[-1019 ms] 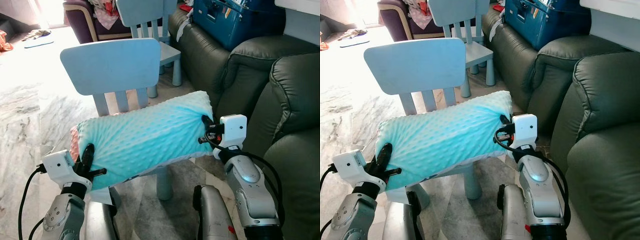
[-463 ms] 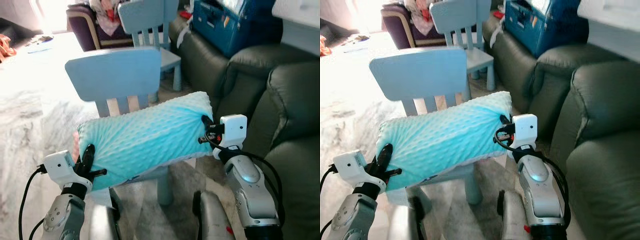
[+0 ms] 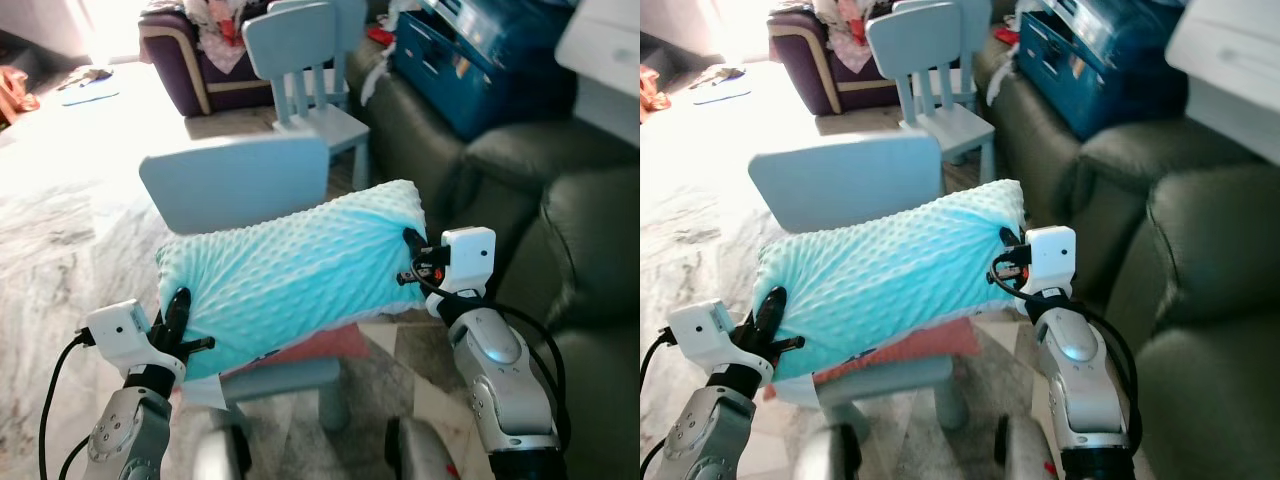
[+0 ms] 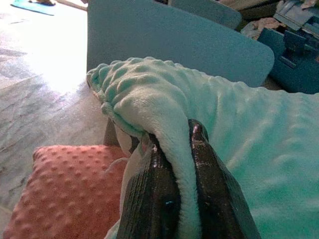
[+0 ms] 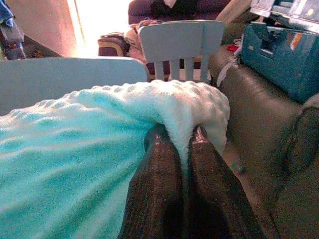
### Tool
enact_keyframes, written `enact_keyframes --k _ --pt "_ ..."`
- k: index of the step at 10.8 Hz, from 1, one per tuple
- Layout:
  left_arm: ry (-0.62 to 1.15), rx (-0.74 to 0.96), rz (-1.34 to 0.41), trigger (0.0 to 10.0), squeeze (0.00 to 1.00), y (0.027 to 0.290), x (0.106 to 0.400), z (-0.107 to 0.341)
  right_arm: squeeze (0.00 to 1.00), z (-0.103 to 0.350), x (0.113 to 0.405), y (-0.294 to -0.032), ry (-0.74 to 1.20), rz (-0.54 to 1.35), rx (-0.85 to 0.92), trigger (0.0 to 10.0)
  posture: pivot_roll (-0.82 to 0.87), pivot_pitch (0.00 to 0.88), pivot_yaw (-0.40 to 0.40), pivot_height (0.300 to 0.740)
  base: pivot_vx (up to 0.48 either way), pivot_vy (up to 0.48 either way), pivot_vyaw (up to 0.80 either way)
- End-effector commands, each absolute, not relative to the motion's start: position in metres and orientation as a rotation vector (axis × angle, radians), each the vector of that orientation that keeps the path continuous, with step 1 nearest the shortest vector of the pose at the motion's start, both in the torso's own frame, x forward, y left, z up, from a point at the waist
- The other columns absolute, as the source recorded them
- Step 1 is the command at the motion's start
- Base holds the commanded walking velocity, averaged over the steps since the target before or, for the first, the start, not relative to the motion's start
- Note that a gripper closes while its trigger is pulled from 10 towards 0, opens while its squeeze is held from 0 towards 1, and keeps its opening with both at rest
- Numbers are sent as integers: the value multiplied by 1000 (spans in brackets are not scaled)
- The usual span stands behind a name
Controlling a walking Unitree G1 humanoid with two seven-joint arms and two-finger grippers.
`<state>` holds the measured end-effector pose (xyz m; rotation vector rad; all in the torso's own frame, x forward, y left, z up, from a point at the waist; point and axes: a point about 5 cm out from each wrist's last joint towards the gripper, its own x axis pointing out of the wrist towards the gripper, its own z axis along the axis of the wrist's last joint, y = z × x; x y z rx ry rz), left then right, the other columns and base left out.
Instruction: Move the pillow to the sofa
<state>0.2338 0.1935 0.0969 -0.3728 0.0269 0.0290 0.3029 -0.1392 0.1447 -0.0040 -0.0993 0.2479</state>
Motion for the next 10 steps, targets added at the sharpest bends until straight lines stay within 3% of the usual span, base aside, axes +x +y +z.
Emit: enact_keyframes --k 1,5,10 --pt "17 -363 29 0 0 196 233 100 0 155 304 -133 -140 270 -9 0 -169 0 50 684 0 0 0" --pt "19 -364 27 0 0 195 234 99 0 155 304 -133 -140 272 -7 0 -169 0 50 739 0 0 0" --pt "21 -365 26 0 0 195 234 99 0 155 304 -132 -143 275 -7 0 -169 0 52 740 0 0 0"
